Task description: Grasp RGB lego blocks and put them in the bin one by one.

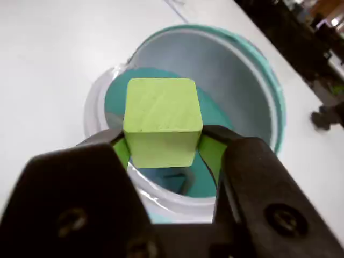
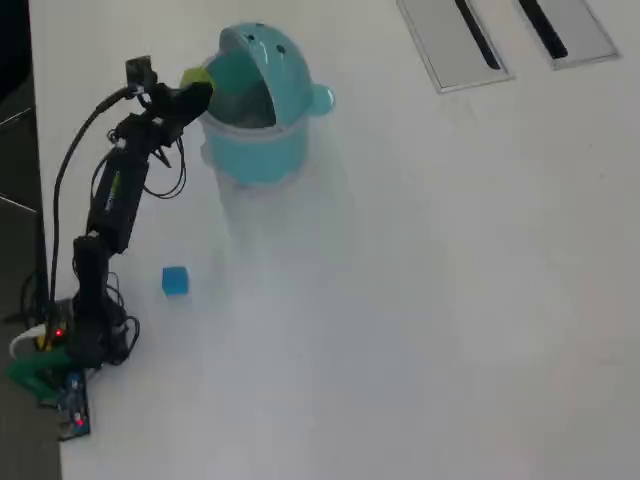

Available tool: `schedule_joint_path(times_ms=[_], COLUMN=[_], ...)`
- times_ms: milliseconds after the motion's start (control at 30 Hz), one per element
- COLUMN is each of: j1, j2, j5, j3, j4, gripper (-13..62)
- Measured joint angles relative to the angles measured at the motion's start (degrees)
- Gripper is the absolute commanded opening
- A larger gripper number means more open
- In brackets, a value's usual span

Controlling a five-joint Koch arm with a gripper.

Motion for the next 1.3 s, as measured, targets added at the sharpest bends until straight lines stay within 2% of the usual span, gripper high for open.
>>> schedule_joint_path(times_ms=[100,233,533,700,733,867,1300], j1=[0.0,0.2,0.7,0.7,0.8,1.1,1.5], j2=[-3.1,-11.9,-16.7,-20.8,-24.2,-28.2,-28.2], j5=[0.0,0.0,1.7,1.7,1.7,0.6,-0.3], j3=[-2.0,-13.6,-13.5,-20.8,-28.7,-39.9,-40.7], j4=[-0.6,-0.6,-2.9,-3.0,-2.7,-0.6,7.0], gripper=[10.0,10.0,10.6,22.1,23.3,31.6,31.7])
